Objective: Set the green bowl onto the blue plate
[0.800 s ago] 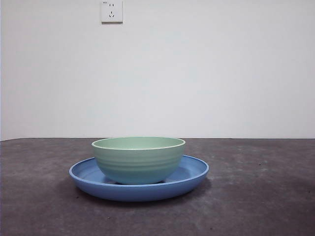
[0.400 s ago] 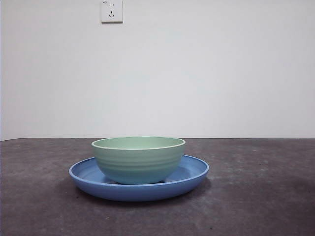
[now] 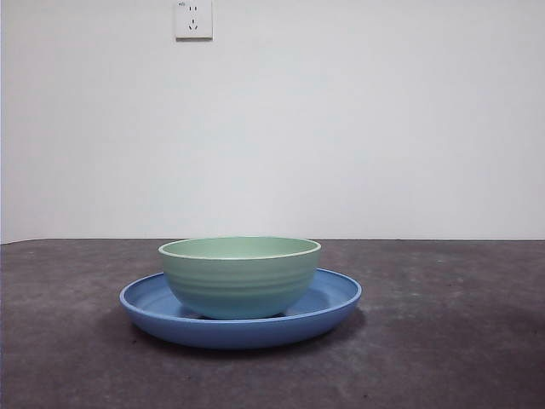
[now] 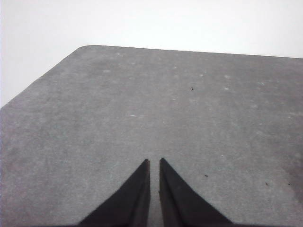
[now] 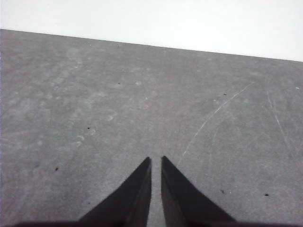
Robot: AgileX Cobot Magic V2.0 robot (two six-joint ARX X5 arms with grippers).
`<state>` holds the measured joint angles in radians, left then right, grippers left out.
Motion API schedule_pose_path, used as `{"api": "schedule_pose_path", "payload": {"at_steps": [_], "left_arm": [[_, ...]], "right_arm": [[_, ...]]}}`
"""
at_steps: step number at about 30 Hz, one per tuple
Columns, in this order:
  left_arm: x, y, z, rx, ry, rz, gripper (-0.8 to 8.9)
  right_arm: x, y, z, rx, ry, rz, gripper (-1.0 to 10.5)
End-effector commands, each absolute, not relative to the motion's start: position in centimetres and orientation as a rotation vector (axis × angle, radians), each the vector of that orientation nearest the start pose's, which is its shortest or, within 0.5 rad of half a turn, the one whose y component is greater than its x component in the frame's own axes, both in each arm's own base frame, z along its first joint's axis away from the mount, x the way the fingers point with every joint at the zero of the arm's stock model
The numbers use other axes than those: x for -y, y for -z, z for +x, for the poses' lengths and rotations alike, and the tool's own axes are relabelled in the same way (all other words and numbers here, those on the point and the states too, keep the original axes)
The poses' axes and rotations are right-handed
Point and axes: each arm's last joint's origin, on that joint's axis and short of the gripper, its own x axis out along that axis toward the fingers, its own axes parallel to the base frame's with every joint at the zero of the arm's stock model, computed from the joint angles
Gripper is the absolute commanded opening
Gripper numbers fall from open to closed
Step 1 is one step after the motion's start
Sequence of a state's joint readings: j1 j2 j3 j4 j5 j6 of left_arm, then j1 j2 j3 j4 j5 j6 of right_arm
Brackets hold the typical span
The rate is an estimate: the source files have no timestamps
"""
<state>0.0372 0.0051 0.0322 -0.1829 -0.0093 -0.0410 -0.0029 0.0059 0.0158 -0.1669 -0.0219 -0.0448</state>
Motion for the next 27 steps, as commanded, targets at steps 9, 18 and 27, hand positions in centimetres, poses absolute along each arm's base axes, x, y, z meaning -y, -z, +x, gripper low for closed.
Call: {"api": "schedule_pose_path", "payload": {"at_steps": [9, 18, 27], "left_arm": [[-0.40, -14.91, 9.55, -0.178, -0.056, -0.041, 0.32], [-0.30, -14.91, 9.56, -0.179, -0.045, -0.040, 0.32], [-0.23, -14.91, 9.56, -0.179, -0.038, -0.040, 0.32]], "right_arm": [[-0.02, -15.22, 9.62, -0.146, -0.017, -0.032, 0.3], [-0.02, -15.22, 9.62, -0.146, -0.017, -0.032, 0.3], [-0.02, -15.22, 9.62, -0.146, -0.017, -0.032, 0.3]]}}
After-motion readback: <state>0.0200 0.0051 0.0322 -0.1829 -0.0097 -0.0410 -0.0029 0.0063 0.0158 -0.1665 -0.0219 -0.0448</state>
